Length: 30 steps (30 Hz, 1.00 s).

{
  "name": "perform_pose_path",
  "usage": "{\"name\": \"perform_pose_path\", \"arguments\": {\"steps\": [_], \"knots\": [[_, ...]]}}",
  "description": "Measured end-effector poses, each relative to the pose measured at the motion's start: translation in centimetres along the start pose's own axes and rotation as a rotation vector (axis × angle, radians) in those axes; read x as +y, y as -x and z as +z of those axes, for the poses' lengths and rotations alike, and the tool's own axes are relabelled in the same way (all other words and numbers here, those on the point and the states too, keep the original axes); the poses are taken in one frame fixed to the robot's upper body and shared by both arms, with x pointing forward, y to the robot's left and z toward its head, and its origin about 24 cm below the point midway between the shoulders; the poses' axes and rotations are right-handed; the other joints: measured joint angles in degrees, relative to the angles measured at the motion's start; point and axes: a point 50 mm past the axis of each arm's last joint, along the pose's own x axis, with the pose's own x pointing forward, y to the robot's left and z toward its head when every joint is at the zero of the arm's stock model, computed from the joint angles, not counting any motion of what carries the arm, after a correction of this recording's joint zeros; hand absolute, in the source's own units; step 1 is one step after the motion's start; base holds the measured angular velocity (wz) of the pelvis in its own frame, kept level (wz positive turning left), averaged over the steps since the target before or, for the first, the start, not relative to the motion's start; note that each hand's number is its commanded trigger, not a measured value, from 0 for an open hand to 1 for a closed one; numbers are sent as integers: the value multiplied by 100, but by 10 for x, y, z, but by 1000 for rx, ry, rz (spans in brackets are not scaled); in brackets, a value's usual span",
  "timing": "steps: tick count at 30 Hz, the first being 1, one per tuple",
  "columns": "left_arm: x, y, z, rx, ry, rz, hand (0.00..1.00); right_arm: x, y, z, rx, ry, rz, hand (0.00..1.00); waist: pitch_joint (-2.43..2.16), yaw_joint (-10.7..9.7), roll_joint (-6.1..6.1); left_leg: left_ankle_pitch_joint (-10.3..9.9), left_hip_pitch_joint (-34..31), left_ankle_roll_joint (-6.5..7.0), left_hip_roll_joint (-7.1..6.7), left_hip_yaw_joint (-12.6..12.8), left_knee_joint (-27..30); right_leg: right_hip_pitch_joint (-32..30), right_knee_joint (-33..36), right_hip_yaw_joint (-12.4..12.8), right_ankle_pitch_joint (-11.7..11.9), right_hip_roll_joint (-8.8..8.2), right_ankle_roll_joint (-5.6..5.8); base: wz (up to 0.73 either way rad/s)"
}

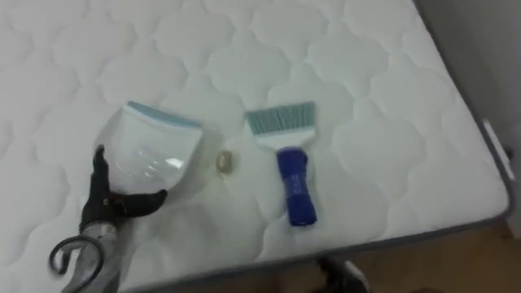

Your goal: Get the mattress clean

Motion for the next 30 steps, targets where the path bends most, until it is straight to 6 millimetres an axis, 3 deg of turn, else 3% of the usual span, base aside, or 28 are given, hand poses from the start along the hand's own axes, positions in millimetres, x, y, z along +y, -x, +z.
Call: {"name": "perform_pose_path", "arguments": {"steps": [2,5,8,14,20,30], "knots": [[-6,-4,11,-31,19,-10,0,-1,0,-1,16,-11,-14,0,14,-17,44,87,-91,-15,52,295,-426,5,13,8,0,10,-2,9],[-7,-6,16,-50,25,-6,0,-1,1,-8,44,-47,-10,0,2,44,19,191,-152,95,7,524,-584,104,5,-19,-26,5,43,23],[-5,-6,14,-46,21,-2,0,-3,1,-9,49,-68,-16,0,1,75,18,232,-163,163,-109,530,-577,136,-6,-36,-59,-64,114,15],[-7,-5,11,-33,16,-10,0,-7,2,-12,65,-70,-12,0,-11,193,38,281,-162,240,-212,597,-554,200,6,-18,-49,-176,209,9],[-8,-2,5,-6,8,-14,0,-12,4,-15,78,-74,-14,0,-54,218,102,297,-210,263,-240,601,-513,201,15,-55,-23,-222,227,7],[-9,-1,5,-5,9,-16,0,-11,4,-17,86,-116,-11,0,-56,198,102,300,-212,268,-241,663,-452,233,9,-129,-37,-254,246,2]]}}
